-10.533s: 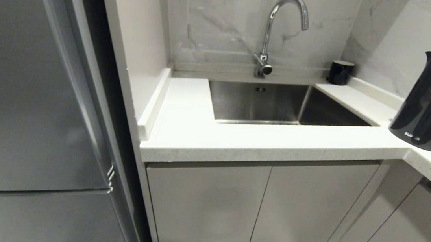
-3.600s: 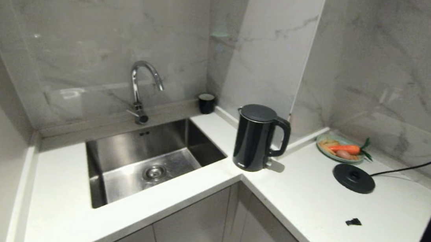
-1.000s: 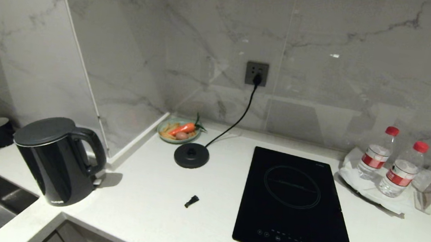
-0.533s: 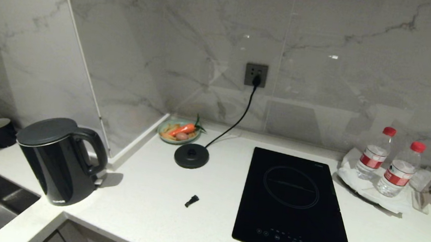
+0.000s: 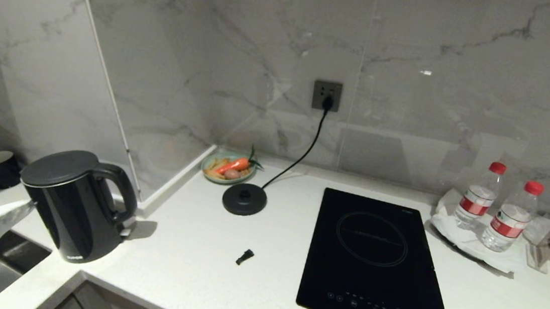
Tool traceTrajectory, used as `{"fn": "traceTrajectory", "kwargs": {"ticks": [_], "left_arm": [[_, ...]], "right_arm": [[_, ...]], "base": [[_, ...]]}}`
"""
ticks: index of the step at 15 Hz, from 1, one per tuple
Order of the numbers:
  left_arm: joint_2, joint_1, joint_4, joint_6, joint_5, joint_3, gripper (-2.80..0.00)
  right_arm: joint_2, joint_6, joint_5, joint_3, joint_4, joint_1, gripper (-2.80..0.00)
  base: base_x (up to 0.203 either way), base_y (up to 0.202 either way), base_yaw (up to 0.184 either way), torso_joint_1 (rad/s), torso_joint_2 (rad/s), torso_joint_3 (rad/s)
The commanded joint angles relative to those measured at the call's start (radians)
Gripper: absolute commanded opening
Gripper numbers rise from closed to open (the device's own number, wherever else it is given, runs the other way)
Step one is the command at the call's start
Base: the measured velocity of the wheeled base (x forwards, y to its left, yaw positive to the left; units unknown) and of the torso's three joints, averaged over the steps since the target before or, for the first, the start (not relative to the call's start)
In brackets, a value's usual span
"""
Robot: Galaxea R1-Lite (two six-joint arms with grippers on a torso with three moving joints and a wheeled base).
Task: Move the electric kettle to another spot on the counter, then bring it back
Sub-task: Grab the kettle
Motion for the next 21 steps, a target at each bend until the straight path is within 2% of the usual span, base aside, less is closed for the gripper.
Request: {"fn": "traceTrajectory", "kwargs": {"ticks": [1,3,5,7,10,11,12,14,17,18,21], "left_arm": [[0.383,-0.106,-0.222,-0.012,0.088,-0.006,-2.80],[0.593,-0.197,-0.438,-0.024,0.200,-0.009,-2.80],[0.752,-0.247,-0.643,-0.032,0.268,-0.009,-2.80],[0.853,-0.268,-0.752,-0.043,0.306,-0.010,-2.80],[0.953,-0.259,-0.868,-0.061,0.320,-0.021,-2.80],[0.979,-0.246,-0.897,-0.061,0.323,-0.014,-1.70],[0.985,-0.233,-0.911,-0.061,0.325,0.009,0.00],[0.998,-0.195,-0.913,-0.061,0.335,0.036,0.00],[1.029,-0.079,-0.916,-0.058,0.305,0.033,0.00],[1.036,-0.059,-0.917,-0.058,0.268,0.030,0.00],[1.080,-0.035,-0.917,-0.058,0.258,-0.031,0.00]], "right_arm": [[0.000,-0.001,0.000,0.000,0.000,0.000,-2.80],[0.000,-0.001,0.000,0.000,0.000,0.000,-2.80],[0.000,-0.001,0.000,0.000,0.000,0.000,-2.80],[0.000,0.000,0.000,0.000,0.000,0.000,-2.80],[0.000,-0.001,0.000,0.000,0.000,0.000,-2.80],[0.000,-0.001,0.000,0.000,0.000,0.000,-2.80],[0.000,0.001,0.000,0.000,0.000,0.000,-2.80],[0.000,0.001,0.000,0.000,0.000,0.000,-2.80],[0.000,-0.001,0.000,0.000,0.000,0.000,-2.80],[0.000,-0.001,0.000,0.000,0.000,0.000,-2.80],[0.000,-0.001,0.000,0.000,0.000,0.000,-2.80]], "base": [[0.000,0.000,0.000,0.000,0.00,0.000],[0.000,0.000,0.000,0.000,0.00,0.000],[0.000,0.000,0.000,0.000,0.00,0.000],[0.000,0.000,0.000,0.000,0.00,0.000],[0.000,0.000,0.000,0.000,0.00,0.000],[0.000,0.000,0.000,0.000,0.00,0.000],[0.000,0.000,0.000,0.000,0.00,0.000],[0.000,0.000,0.000,0.000,0.00,0.000],[0.000,0.000,0.000,0.000,0.00,0.000],[0.000,0.000,0.000,0.000,0.00,0.000],[0.000,0.000,0.000,0.000,0.00,0.000]]}}
